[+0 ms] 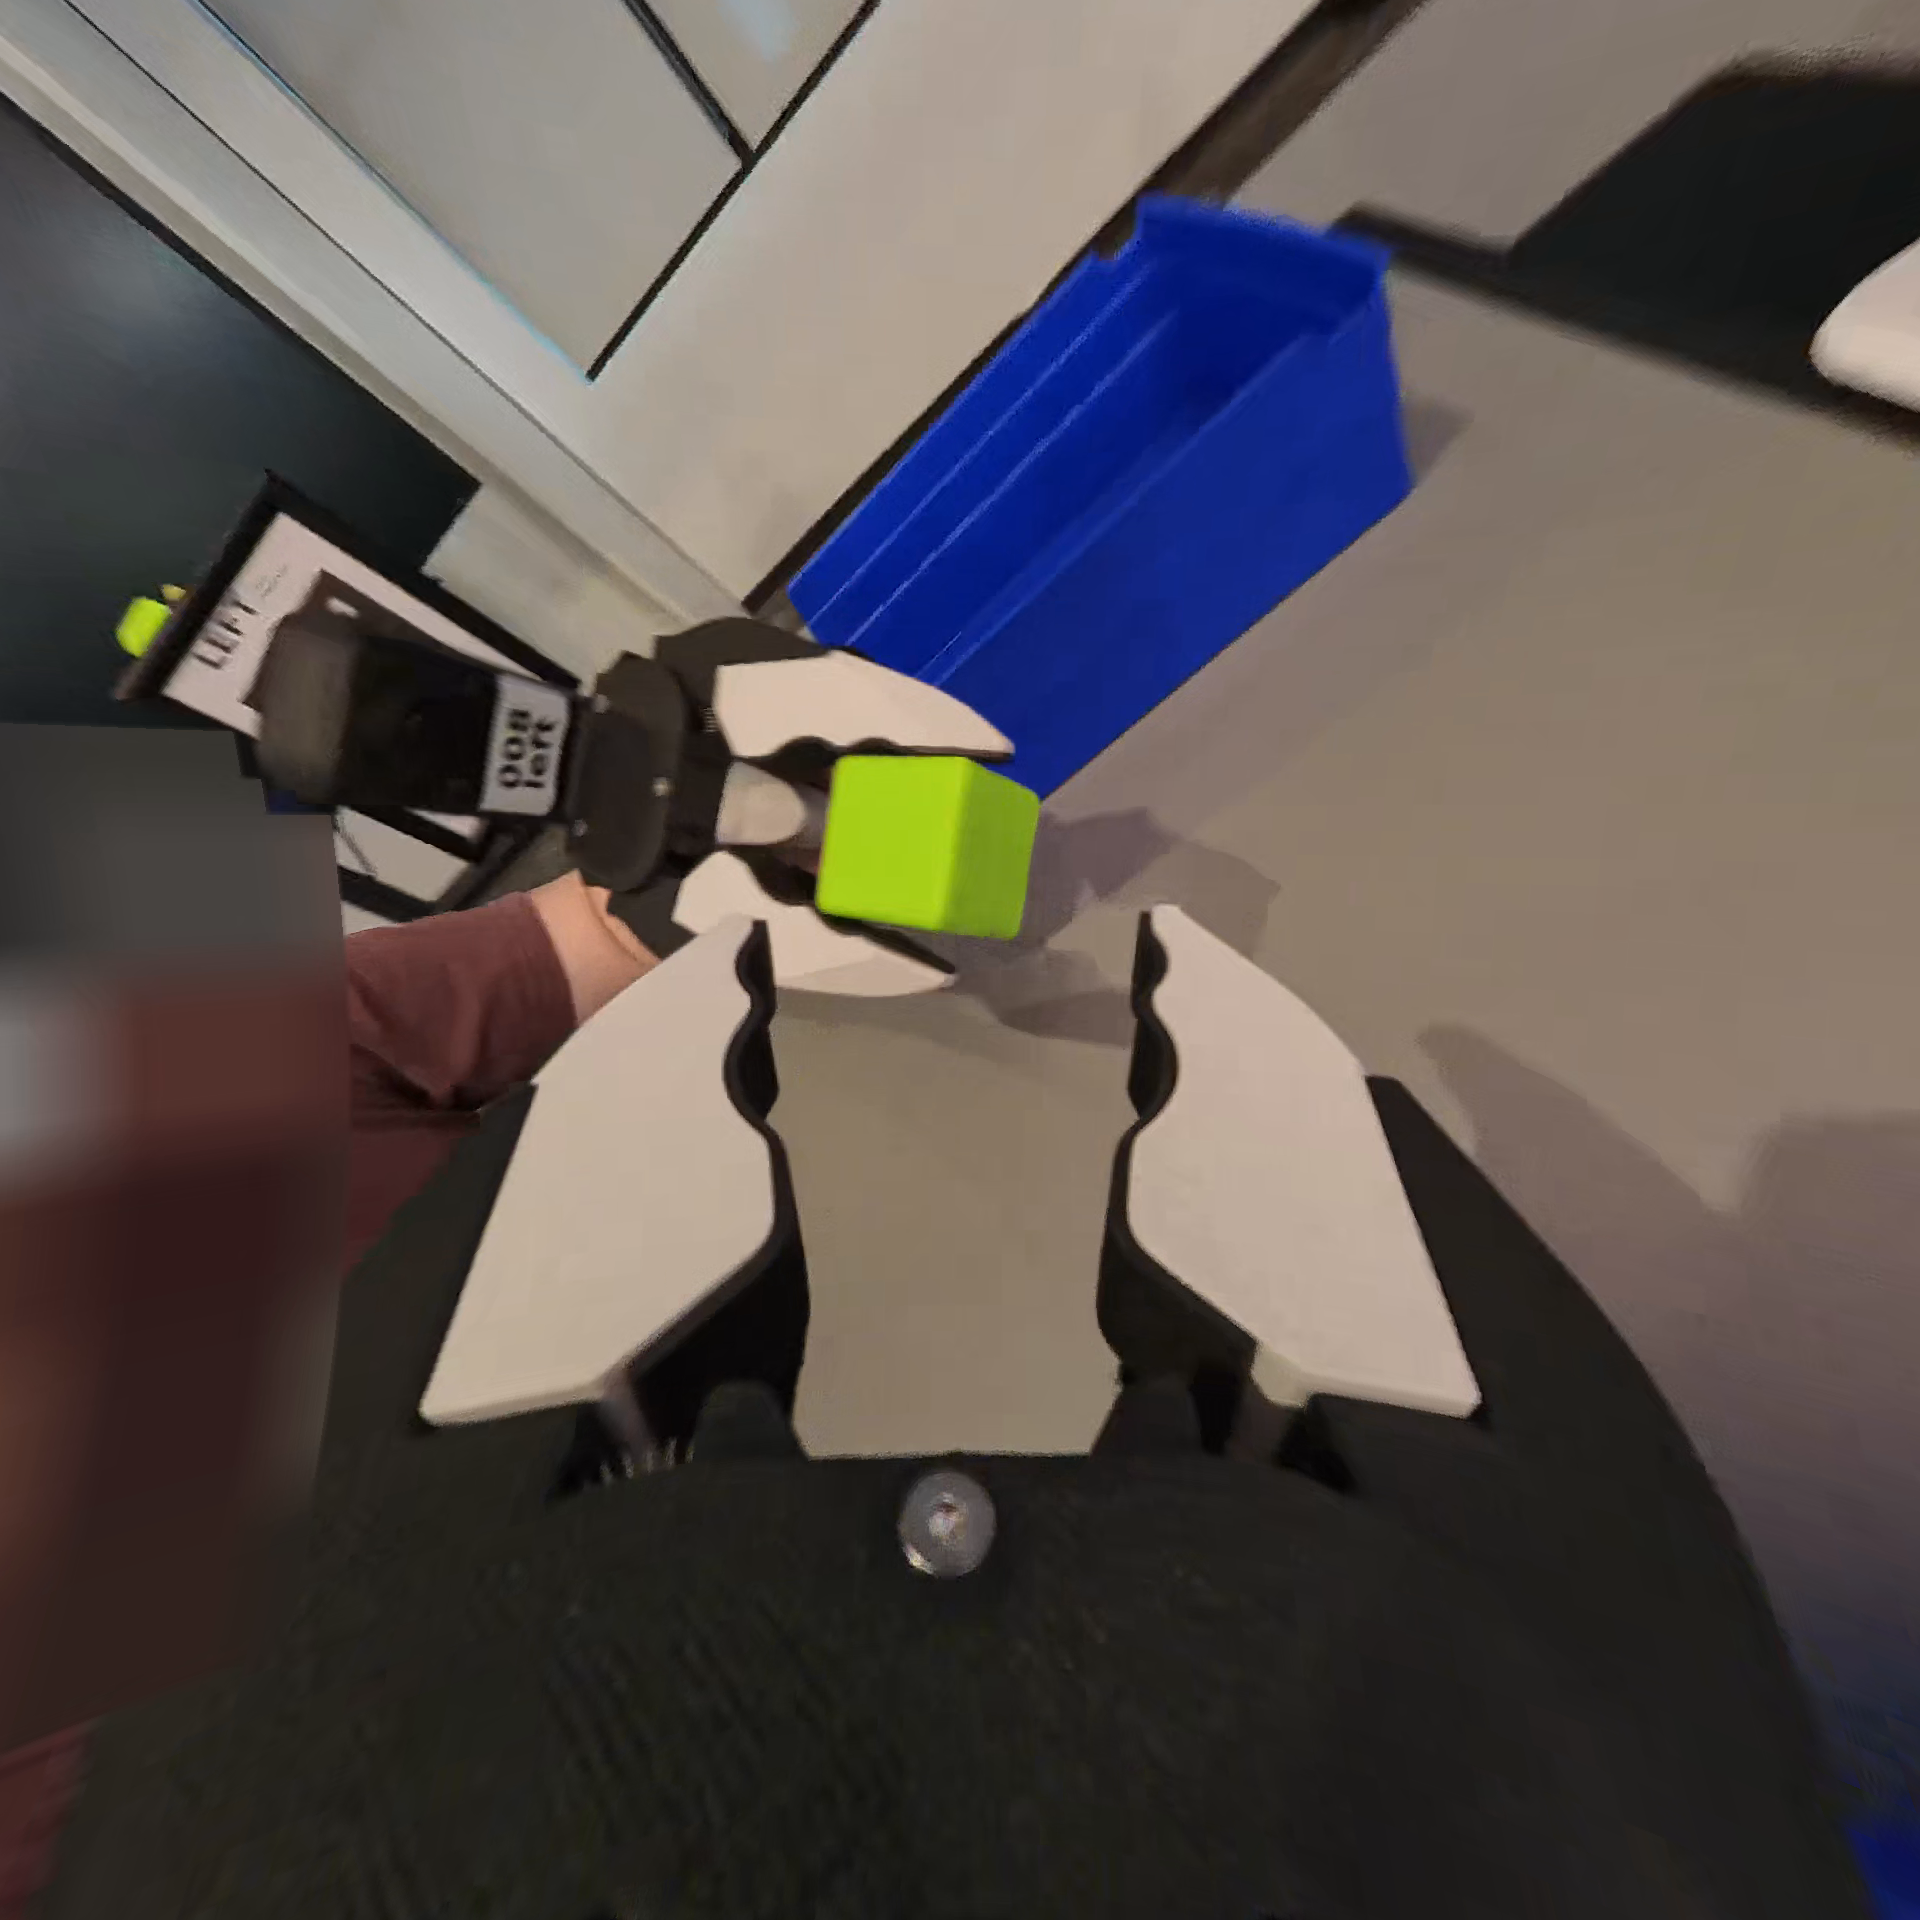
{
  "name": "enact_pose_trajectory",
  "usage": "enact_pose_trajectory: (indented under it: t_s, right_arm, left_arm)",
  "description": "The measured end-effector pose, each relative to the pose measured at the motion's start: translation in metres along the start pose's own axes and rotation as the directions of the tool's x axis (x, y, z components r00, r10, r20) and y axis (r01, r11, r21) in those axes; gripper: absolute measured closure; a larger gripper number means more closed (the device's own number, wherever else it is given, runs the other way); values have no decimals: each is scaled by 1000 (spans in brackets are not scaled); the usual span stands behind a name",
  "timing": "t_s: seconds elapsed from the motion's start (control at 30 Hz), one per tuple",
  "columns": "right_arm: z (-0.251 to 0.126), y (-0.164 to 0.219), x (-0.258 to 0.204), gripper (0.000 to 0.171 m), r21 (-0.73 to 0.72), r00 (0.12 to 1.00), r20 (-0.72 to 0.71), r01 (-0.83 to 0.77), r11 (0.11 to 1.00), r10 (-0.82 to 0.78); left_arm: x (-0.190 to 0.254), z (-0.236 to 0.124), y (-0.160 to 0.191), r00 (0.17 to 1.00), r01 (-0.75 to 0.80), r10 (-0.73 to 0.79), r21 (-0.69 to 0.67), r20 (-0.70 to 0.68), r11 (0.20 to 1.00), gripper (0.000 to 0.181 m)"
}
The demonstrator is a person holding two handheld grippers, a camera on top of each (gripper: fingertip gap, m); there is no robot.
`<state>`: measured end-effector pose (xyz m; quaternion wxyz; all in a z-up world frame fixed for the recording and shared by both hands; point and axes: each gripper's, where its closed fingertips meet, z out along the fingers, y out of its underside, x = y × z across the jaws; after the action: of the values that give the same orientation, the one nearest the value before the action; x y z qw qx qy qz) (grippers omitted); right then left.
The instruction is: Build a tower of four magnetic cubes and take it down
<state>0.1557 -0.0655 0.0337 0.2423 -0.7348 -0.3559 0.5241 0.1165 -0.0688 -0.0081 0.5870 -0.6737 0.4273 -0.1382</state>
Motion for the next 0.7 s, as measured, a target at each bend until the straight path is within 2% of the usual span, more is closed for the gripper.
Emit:
enact_pose_trajectory:
  t_s: [0.1,0.17,0.23,0.37,0.47,0.53,0.7]
  right_arm:
    - [30,9,2,99,-35,974,162,-156,987,160]
    - [40,11,-9,100,-74,902,334,-262,962,272]
    - [45,16,-21,109,-140,836,442,-294,945,326]
    - [57,36,-31,107,-245,837,449,-219,944,311]
    - [58,38,-41,119,-267,805,496,-216,939,326]
    - [59,40,-41,119,-283,794,504,-220,933,340]
    - [57,41,-33,122,-271,842,455,-178,946,289]
  left_arm:
    - [8,-7,-11,999,-46,46,24,-1,999,128]
    - [16,-10,-19,998,-57,58,46,-22,997,129]
    - [22,-13,-24,996,-83,85,56,-23,995,129]
    - [26,-15,-29,991,-130,131,67,-9,989,129]
    - [29,-16,-31,992,-122,124,74,-26,990,129]
    - [31,-17,-32,992,-117,120,81,-33,990,129]
    - [32,-15,-30,995,-96,99,89,-27,991,125]
